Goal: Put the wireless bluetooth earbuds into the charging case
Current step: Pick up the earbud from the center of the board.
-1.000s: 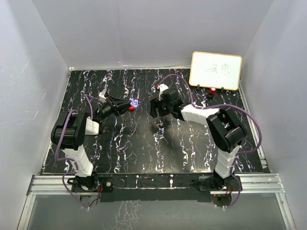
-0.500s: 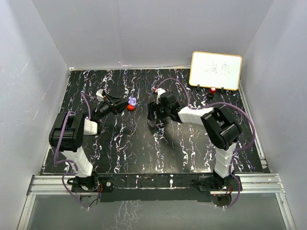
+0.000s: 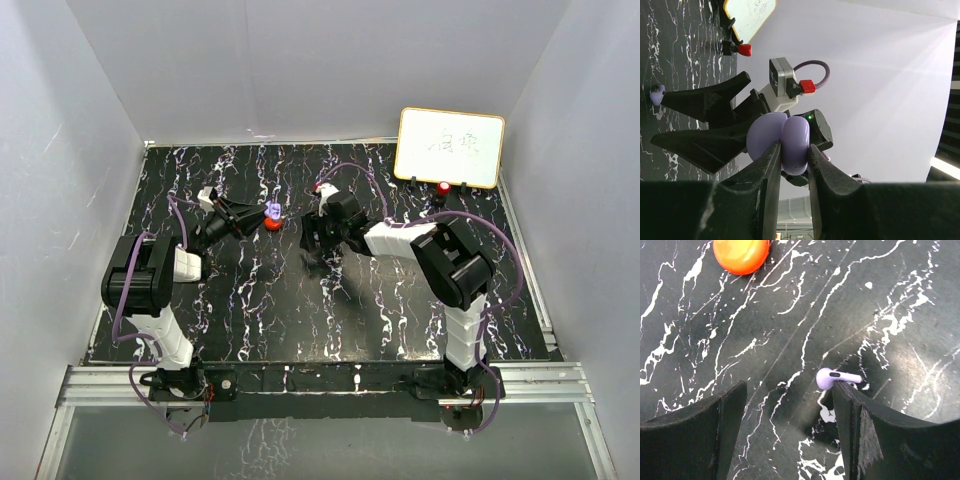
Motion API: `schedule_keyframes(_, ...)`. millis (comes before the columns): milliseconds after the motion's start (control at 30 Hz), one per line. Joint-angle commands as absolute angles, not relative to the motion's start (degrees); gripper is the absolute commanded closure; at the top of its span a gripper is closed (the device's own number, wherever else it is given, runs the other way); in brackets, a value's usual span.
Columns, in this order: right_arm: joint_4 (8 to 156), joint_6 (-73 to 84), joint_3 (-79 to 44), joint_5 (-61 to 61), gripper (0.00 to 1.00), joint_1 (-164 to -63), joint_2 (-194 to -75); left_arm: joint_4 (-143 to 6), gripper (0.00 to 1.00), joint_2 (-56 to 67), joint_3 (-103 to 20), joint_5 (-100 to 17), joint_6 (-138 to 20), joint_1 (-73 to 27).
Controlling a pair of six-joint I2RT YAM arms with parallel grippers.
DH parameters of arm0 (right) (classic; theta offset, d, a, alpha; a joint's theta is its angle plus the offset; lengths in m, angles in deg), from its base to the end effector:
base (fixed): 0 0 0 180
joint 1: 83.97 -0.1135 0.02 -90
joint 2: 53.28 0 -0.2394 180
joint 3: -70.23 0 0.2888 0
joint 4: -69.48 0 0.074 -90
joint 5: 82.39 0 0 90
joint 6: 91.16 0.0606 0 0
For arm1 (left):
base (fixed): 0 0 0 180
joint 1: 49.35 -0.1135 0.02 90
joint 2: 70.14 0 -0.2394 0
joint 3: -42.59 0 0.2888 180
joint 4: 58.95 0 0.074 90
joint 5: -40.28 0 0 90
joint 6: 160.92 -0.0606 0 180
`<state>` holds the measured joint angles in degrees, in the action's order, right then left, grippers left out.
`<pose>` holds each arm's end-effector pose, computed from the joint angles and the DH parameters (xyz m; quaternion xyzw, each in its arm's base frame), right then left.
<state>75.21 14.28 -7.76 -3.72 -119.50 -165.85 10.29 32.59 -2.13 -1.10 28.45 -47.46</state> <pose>0.3604 0.2720 0.0843 -0.1983 0.8819 0.2608 0.3389 0.3359 -0.0566 0.1243 -0.2249 0.6205 -0.7102 0.2449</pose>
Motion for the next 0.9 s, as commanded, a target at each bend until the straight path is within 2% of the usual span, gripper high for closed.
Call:
schedule_keyframes(0,73.76,15.39,-10.95,-4.08,0.32,-120.90,-167.62,18.80,1.00,30.93,-1.53,-0.32,29.32,-48.19)
schedule_keyframes(367,74.27,14.75,-12.45,-3.47,0.32,-122.78,-163.43,19.50,1.00,31.22,-1.22,-0.06,29.76,-48.93)
schedule_keyframes(700,78.63,8.09,-13.54,4.26,0.32,-122.27,-161.04,20.03,1.00,30.70,-0.79,0.09,30.27,-49.53)
schedule_keyframes(867,80.45,8.40,-16.22,5.58,0.40,-122.16,-164.36,19.57,1.00,30.28,-0.54,0.16,29.83,-49.70)
